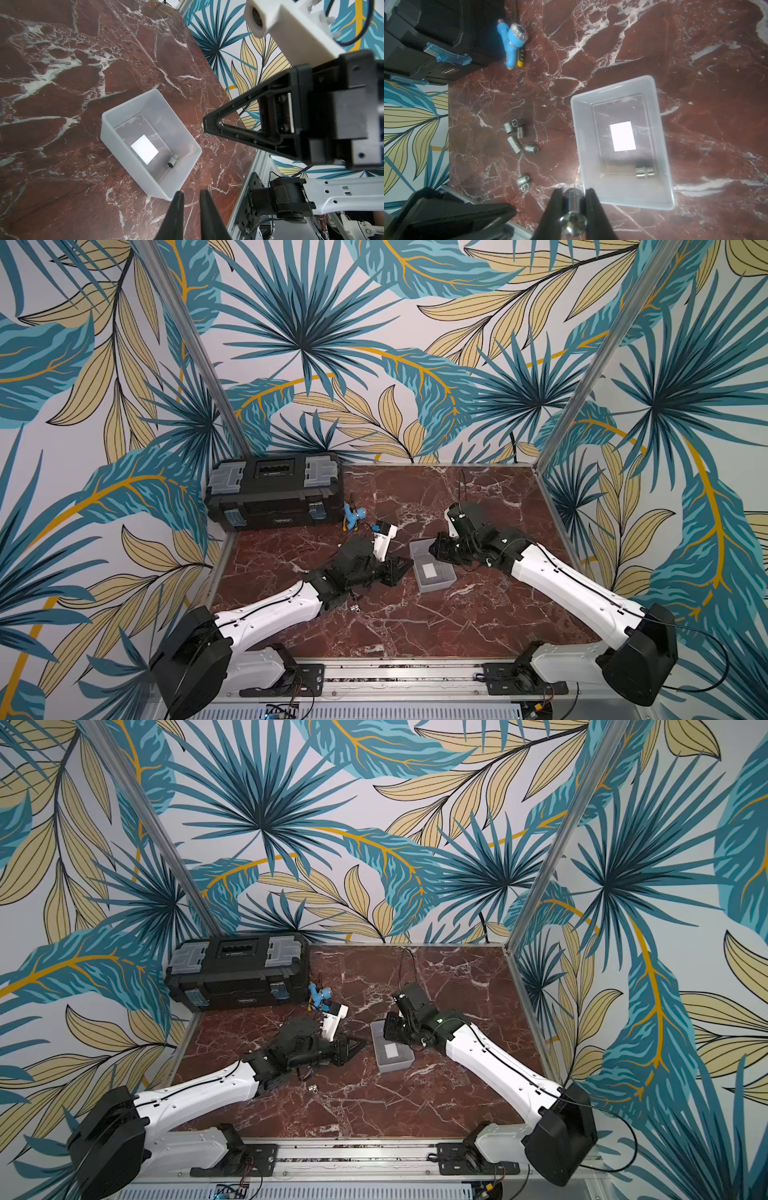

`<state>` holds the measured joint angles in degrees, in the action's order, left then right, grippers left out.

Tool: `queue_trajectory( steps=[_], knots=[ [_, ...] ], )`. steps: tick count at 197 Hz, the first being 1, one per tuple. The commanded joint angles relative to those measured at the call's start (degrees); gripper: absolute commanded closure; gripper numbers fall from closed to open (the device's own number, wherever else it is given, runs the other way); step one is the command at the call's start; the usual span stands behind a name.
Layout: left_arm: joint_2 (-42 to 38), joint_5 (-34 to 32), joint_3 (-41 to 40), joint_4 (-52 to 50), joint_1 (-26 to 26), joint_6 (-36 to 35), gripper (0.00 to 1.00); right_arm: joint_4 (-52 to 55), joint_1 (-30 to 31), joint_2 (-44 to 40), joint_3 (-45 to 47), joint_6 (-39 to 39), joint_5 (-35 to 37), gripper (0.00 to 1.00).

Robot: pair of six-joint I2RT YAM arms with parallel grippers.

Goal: Put the socket on the desktop into the storage box
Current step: Place the socket head in the storage box.

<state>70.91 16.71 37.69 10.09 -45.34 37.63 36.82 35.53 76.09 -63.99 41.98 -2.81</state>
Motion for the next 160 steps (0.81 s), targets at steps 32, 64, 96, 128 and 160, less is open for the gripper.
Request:
queue_trajectory(
  steps=[32,64,96,128,160],
  knots=[
    [2.25,-2.06,3.05,-2.76,-0.37,-0.81,0.78,1.31,-1.31,3.31,-0.53,-0.34,0.38,0.96],
    [3.51,-3.76,4.71,-6.44,-0.5,-1.77,0.7,1.33,-1.72,6.29,-0.88,-0.45,-0.61,0.96],
    [4.26,-4.57,5.06,-7.1,-0.52,-1.64,0.63,1.58,-1.79,8.91,-1.64,-0.83,-0.2,0.95],
    [6.4,-4.09,6.03,-7.34,-0.45,-1.06,0.6,2.53,-1.92,10.68,-3.04,-1.63,1.03,0.95],
    [6.69,-5.13,6.6,-8.47,-0.52,-1.23,0.59,2.99,-1.96,11.71,-3.67,-2.07,1.64,0.92]
  ],
)
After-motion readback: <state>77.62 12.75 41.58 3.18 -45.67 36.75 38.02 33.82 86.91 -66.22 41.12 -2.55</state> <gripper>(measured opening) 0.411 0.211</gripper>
